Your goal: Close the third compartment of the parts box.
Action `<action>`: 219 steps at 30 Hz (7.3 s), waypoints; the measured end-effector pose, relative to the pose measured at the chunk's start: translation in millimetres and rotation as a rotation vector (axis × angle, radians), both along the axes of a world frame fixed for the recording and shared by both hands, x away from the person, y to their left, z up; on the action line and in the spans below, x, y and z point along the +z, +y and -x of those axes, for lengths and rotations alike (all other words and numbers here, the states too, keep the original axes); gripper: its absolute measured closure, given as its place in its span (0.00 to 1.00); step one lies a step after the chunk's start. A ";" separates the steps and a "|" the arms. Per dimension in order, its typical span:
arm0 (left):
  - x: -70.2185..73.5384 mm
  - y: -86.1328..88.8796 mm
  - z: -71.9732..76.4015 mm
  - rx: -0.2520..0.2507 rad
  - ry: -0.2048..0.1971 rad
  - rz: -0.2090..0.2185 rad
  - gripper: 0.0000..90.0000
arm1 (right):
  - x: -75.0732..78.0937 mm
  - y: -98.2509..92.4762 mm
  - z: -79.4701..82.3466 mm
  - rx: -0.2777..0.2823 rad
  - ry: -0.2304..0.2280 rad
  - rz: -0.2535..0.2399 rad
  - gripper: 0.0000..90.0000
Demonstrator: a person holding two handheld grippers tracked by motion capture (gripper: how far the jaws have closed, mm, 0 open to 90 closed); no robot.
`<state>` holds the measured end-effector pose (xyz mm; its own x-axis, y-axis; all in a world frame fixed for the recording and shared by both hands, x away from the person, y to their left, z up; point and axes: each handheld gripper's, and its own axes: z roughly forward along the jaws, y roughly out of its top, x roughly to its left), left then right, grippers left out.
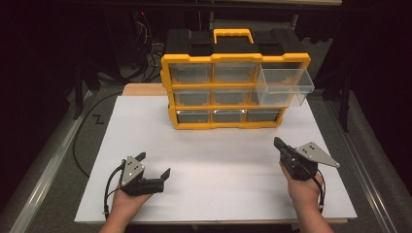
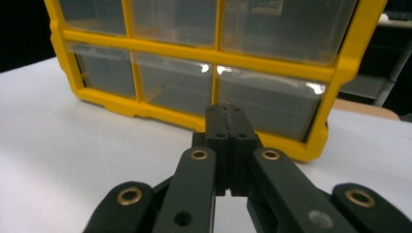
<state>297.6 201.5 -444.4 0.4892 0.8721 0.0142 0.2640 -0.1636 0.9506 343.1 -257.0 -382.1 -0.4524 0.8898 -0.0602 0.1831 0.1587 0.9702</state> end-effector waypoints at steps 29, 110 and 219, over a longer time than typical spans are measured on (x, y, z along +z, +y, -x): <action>0.6 -0.5 0.7 -0.012 -0.006 0.009 0.00 | 56.3 7.8 -7.9 0.008 -0.086 -0.048 1.00; 3.4 -1.6 2.6 -0.043 -0.036 0.019 0.00 | 119.8 16.8 -38.7 -0.098 -0.173 -0.067 1.00; 2.5 0.2 0.9 -0.060 -0.022 0.026 0.00 | 132.7 31.6 -123.5 -0.209 -0.108 -0.013 1.00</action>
<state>296.6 201.7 -441.9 0.5400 0.8416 0.0036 0.2333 -0.1538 0.9602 466.6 -225.4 -249.5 -0.2493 0.9646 -0.0863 0.1060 0.1157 0.9876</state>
